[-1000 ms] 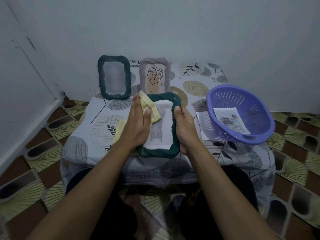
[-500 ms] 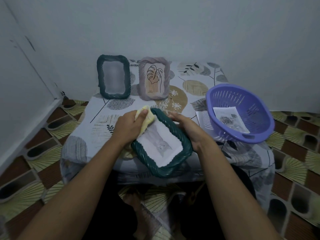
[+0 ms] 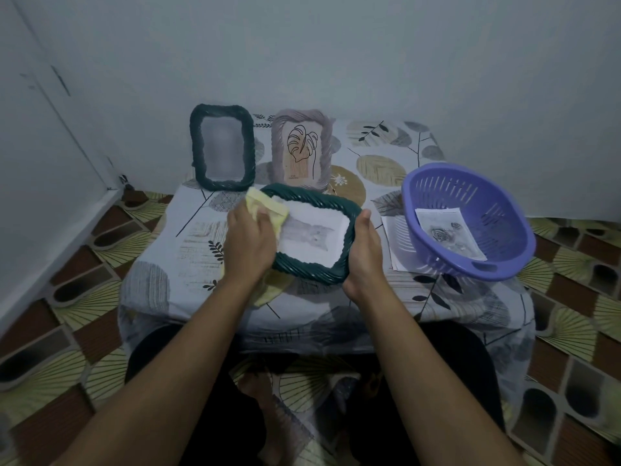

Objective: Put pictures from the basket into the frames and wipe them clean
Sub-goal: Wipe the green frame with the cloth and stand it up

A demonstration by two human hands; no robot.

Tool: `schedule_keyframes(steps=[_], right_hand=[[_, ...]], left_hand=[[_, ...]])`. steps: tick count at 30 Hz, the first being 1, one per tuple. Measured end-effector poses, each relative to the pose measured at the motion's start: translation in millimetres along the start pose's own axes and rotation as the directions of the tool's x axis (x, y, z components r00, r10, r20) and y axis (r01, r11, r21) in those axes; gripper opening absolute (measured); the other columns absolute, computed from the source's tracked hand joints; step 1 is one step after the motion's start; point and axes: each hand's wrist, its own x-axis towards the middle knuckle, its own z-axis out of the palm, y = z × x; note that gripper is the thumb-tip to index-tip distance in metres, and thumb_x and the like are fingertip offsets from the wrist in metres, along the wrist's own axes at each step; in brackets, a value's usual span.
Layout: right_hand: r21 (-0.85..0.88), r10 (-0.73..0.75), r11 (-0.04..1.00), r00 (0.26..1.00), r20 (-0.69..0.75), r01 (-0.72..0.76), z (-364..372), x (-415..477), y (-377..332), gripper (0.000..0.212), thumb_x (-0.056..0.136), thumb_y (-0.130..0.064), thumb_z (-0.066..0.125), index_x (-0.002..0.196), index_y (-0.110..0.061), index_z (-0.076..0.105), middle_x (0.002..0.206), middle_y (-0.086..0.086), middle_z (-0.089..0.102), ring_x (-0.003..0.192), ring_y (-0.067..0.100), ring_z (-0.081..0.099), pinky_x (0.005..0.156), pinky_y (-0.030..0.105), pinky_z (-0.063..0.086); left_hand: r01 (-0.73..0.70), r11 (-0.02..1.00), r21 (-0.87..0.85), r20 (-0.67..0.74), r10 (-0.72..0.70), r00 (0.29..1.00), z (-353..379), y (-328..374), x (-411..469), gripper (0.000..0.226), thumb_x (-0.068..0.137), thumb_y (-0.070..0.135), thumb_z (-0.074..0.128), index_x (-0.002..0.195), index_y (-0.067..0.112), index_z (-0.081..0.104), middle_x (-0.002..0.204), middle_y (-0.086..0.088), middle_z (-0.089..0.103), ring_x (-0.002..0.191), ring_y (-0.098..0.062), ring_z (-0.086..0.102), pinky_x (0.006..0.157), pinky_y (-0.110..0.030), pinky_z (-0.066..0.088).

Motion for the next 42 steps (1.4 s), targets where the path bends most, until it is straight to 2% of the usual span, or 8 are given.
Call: schedule_keyframes(steps=[4, 11, 15, 19, 23, 27, 33, 42], right_hand=[[-0.036, -0.045, 0.998, 0.998, -0.035, 0.043, 13.7, -4.4, -1.7, 0.050, 0.105, -0.049, 0.035, 0.130, -0.013, 0.058, 0.124, 0.008, 0.069, 0.115, 0.025, 0.065, 0.101, 0.051, 0.051], [-0.002, -0.072, 0.997, 0.996, -0.061, 0.072, 14.5, -3.5, -2.8, 0.051, 0.104, -0.049, 0.040, 0.131, -0.011, 0.060, 0.127, 0.005, 0.067, 0.120, 0.020, 0.062, 0.107, 0.046, 0.047], [-0.008, -0.088, 0.996, 0.996, -0.033, 0.088, 8.1, -9.1, -2.8, 0.066, 0.095, -0.063, 0.044, 0.136, -0.013, 0.056, 0.136, 0.007, 0.062, 0.128, 0.025, 0.057, 0.110, 0.053, 0.043], [0.005, -0.109, 0.994, 0.994, -0.015, 0.110, 8.8, -15.7, -8.9, 0.047, 0.106, -0.045, 0.035, 0.126, -0.010, 0.060, 0.123, 0.012, 0.069, 0.116, 0.029, 0.065, 0.102, 0.056, 0.049], [0.010, -0.101, 0.995, 0.995, -0.001, 0.101, 13.6, -15.2, -11.0, 0.044, 0.106, -0.045, 0.035, 0.120, -0.013, 0.062, 0.120, 0.012, 0.070, 0.114, 0.029, 0.066, 0.100, 0.054, 0.051], [0.002, -0.082, 0.997, 0.997, -0.008, 0.082, 16.5, -13.6, -2.2, 0.052, 0.105, -0.046, 0.039, 0.131, -0.006, 0.060, 0.124, 0.014, 0.068, 0.118, 0.029, 0.064, 0.105, 0.051, 0.048], [0.096, -0.017, 0.995, 1.000, 0.013, 0.016, 6.3, -6.6, -1.8, 0.052, 0.104, -0.045, 0.039, 0.127, -0.005, 0.063, 0.121, 0.019, 0.069, 0.115, 0.030, 0.066, 0.107, 0.052, 0.046], [0.122, -0.046, 0.992, 0.999, 0.013, 0.044, 3.4, -11.7, -6.8, 0.049, 0.108, -0.040, 0.034, 0.127, -0.003, 0.060, 0.116, 0.018, 0.071, 0.108, 0.035, 0.068, 0.095, 0.056, 0.053]], left_hand=[[-0.153, 0.940, 0.305, 0.157, 0.108, 0.982, 14.8, 4.7, -17.9, 0.072, 0.104, 0.051, 0.021, 0.157, 0.008, -0.003, 0.166, -0.014, -0.004, 0.152, -0.034, 0.003, 0.121, -0.053, 0.007], [-0.639, 0.731, 0.239, 0.429, 0.511, 0.745, 27.6, 5.7, -37.0, 0.069, 0.093, 0.056, -0.004, 0.150, 0.024, -0.024, 0.159, 0.003, -0.032, 0.149, -0.015, -0.027, 0.123, -0.048, -0.008], [-0.421, 0.851, 0.314, 0.263, 0.349, 0.900, 18.1, -11.0, -3.1, 0.069, 0.096, 0.061, 0.000, 0.153, 0.031, -0.024, 0.161, 0.009, -0.029, 0.151, -0.027, -0.017, 0.117, -0.057, -0.012], [-0.051, 0.996, 0.078, 0.036, 0.049, 0.998, 11.1, 0.1, 22.1, 0.066, 0.099, 0.050, 0.016, 0.155, 0.014, 0.022, 0.156, -0.014, 0.035, 0.139, -0.035, 0.034, 0.111, -0.052, 0.027], [-0.148, 0.982, 0.121, -0.004, 0.150, 0.989, 13.2, 24.6, 9.0, 0.070, 0.096, 0.044, 0.021, 0.154, 0.005, 0.018, 0.158, -0.019, 0.028, 0.144, -0.034, 0.028, 0.117, -0.050, 0.024], [-0.495, 0.855, 0.155, 0.231, 0.456, 0.860, 25.1, 36.9, -22.5, 0.076, 0.093, 0.046, 0.006, 0.158, 0.006, 0.004, 0.166, -0.015, -0.001, 0.153, -0.027, -0.007, 0.124, -0.047, -0.003], [-0.836, 0.544, 0.077, 0.364, 0.765, 0.531, 26.9, 19.0, -33.5, 0.059, 0.103, 0.037, 0.012, 0.157, 0.015, 0.003, 0.166, -0.003, 0.002, 0.154, -0.022, -0.003, 0.124, -0.048, 0.007], [-0.226, 0.940, 0.255, 0.166, 0.188, 0.968, 19.7, 11.4, 11.9, 0.067, 0.102, 0.049, 0.013, 0.158, 0.022, -0.012, 0.167, -0.002, -0.012, 0.153, -0.032, -0.001, 0.122, -0.056, 0.006]])
